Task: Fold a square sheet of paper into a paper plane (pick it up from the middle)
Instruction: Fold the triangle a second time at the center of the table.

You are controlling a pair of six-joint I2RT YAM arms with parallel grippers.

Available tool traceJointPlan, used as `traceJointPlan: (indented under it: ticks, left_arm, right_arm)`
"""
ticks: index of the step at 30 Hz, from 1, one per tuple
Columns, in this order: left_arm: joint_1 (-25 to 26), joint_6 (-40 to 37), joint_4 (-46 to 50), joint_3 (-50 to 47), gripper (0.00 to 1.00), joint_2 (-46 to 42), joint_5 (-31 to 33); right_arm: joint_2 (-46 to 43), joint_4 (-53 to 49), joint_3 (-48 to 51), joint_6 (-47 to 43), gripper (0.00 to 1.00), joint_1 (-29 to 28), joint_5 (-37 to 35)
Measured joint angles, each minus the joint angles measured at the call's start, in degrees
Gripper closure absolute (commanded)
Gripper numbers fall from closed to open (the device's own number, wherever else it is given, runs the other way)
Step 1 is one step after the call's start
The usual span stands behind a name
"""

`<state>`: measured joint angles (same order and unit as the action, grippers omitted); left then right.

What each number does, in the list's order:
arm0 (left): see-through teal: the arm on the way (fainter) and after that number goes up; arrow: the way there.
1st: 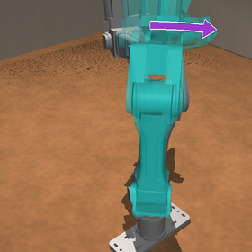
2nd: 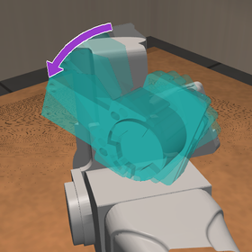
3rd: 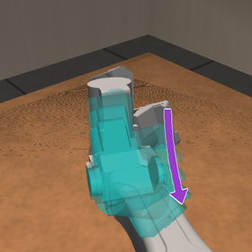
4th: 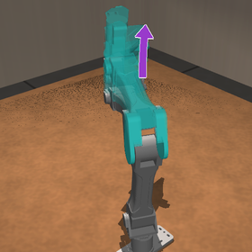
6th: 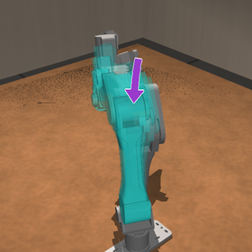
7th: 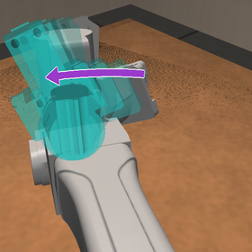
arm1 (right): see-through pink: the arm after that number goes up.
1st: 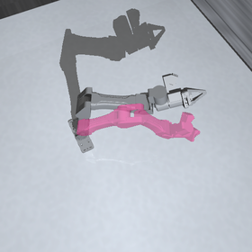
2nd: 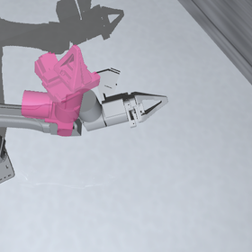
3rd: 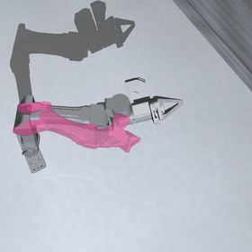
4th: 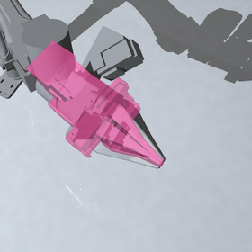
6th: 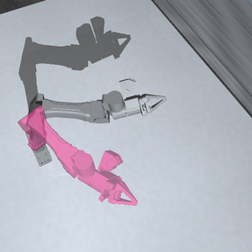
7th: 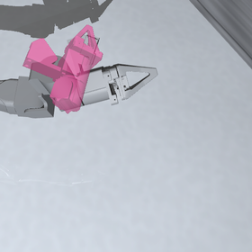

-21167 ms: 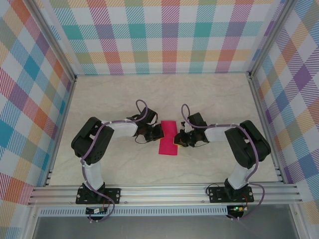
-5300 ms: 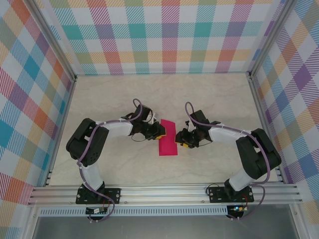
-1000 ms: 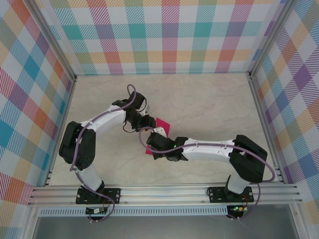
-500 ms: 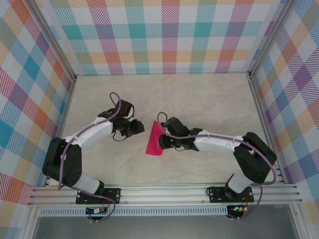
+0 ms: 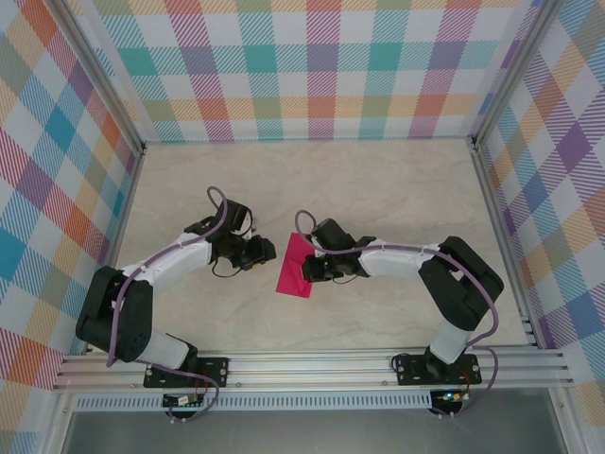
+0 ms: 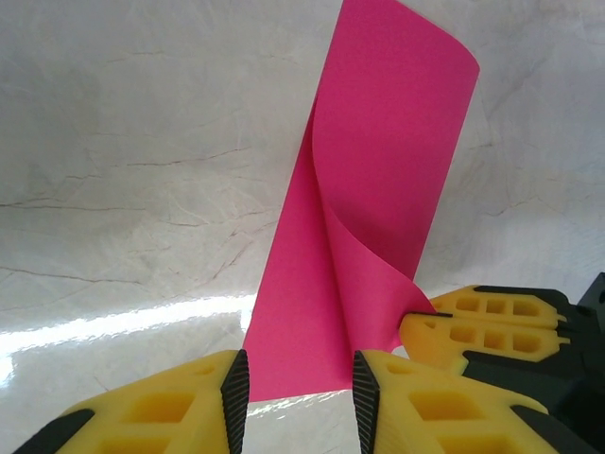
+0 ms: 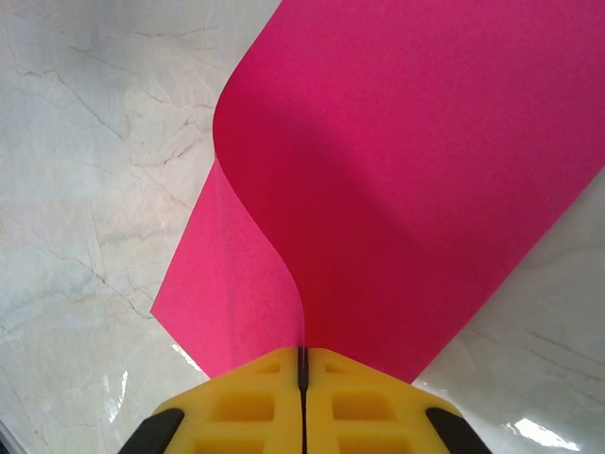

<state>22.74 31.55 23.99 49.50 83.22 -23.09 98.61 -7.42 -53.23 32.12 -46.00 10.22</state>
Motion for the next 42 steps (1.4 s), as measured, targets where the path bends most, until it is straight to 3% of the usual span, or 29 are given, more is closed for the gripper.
traceJointPlan:
  ticks: [32,42]
  left_arm:
    - [1.6,3.6,-5.2,-2.5,0.69,1.2,-3.0]
    - [2.9,4.8,-6.4,-2.5,0.70,2.2,-2.8]
  right_arm:
    - [5.6,-19.6,-12.2,-12.2,0.90,0.9,-0.7]
    - [6.8,-20.6,-14.4,-13.4,0.90,0.9,-1.6]
